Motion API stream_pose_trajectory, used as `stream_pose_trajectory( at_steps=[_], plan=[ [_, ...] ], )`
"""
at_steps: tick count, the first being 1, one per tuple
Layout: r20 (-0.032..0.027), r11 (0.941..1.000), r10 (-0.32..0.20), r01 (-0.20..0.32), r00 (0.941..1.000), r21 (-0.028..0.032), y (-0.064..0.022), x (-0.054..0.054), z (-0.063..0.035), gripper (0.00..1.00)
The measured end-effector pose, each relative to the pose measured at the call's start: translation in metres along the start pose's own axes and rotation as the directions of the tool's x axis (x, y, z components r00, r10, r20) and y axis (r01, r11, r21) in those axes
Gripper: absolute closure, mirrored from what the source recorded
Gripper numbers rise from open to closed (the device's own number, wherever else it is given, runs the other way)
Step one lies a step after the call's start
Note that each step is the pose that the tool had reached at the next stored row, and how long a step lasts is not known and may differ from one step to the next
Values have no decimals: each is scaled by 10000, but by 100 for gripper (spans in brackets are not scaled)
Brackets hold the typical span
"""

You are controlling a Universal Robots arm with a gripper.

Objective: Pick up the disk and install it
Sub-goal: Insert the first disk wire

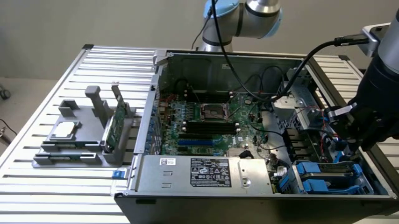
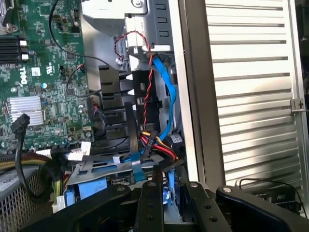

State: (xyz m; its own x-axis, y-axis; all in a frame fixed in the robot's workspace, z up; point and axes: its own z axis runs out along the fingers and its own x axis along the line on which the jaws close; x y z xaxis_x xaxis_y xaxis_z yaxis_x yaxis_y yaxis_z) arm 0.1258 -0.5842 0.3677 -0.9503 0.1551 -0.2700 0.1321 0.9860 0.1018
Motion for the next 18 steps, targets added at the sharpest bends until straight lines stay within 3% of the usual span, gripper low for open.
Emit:
stream_pose_trajectory(
  at_steps=[2,4,8,11,16,18],
  plan=[
    [25,9996,291,-291,9996,40,-3,6,17,75],
    [40,9985,553,-553,9985,33,-4,9,29,75],
    [35,9956,935,-935,9956,-82,-5,11,38,75],
    [18,9936,1126,-1126,9936,-121,-4,13,42,75],
    [-72,9905,1371,-1371,9905,-71,-2,14,43,75],
    [-97,9890,1476,-1477,9890,-38,-1,14,43,67]
  ],
)
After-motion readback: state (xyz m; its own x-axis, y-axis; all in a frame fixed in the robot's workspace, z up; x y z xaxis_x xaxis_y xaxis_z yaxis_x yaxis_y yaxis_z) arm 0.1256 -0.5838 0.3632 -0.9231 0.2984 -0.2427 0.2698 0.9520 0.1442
